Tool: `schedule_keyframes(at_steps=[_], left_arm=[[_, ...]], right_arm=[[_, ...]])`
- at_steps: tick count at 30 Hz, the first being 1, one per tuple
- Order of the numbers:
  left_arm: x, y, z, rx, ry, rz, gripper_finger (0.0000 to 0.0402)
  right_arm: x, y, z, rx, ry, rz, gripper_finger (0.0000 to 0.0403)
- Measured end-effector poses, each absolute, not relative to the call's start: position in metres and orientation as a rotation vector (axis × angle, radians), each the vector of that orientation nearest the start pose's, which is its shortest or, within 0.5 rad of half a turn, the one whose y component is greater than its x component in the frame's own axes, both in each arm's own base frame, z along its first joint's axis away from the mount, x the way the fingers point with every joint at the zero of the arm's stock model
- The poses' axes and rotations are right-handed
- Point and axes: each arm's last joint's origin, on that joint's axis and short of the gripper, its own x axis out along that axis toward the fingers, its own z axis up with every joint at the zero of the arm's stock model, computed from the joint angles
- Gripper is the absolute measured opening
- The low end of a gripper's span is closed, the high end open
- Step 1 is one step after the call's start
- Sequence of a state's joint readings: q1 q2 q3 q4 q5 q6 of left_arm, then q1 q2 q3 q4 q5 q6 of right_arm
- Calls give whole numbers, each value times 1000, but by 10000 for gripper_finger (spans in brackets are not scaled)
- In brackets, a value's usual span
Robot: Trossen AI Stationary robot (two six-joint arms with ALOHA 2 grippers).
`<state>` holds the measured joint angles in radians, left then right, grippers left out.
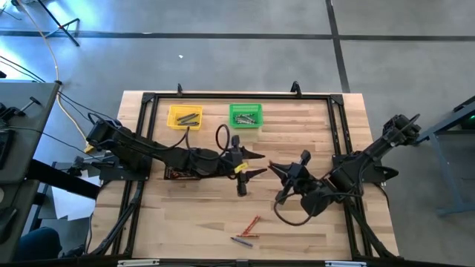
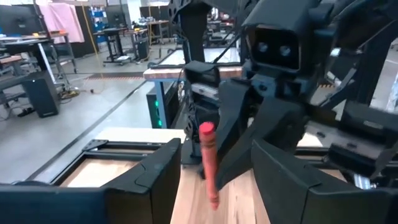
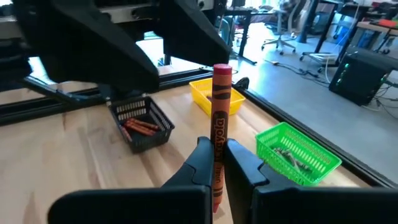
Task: Sort crayons
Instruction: Put the orange crayon into the black bin
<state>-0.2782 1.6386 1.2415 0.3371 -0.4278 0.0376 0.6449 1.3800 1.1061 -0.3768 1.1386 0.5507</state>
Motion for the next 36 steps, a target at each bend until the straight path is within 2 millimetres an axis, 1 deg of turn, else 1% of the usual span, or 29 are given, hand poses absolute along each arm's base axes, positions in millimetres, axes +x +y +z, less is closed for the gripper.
schedule_keyframes(at_steps=[6, 16, 24, 27, 29, 36], left_arm=[[370, -92, 322, 56, 53, 153, 179], [371, -89, 327, 39, 12, 137, 179], [372, -86, 327, 12, 2, 116, 176], [372, -86, 327, 12, 3, 117, 162], [372, -86, 327, 12, 3, 118, 144], [374, -79, 327, 14, 10, 134, 61]], right_arm=[[251, 148, 312, -13, 243, -558, 9], [255, 150, 320, -44, 207, -533, 9], [262, 141, 320, -42, 214, -533, 9], [263, 138, 320, -48, 217, -543, 9], [264, 137, 320, -47, 217, -549, 9], [266, 135, 321, -50, 215, -542, 9]])
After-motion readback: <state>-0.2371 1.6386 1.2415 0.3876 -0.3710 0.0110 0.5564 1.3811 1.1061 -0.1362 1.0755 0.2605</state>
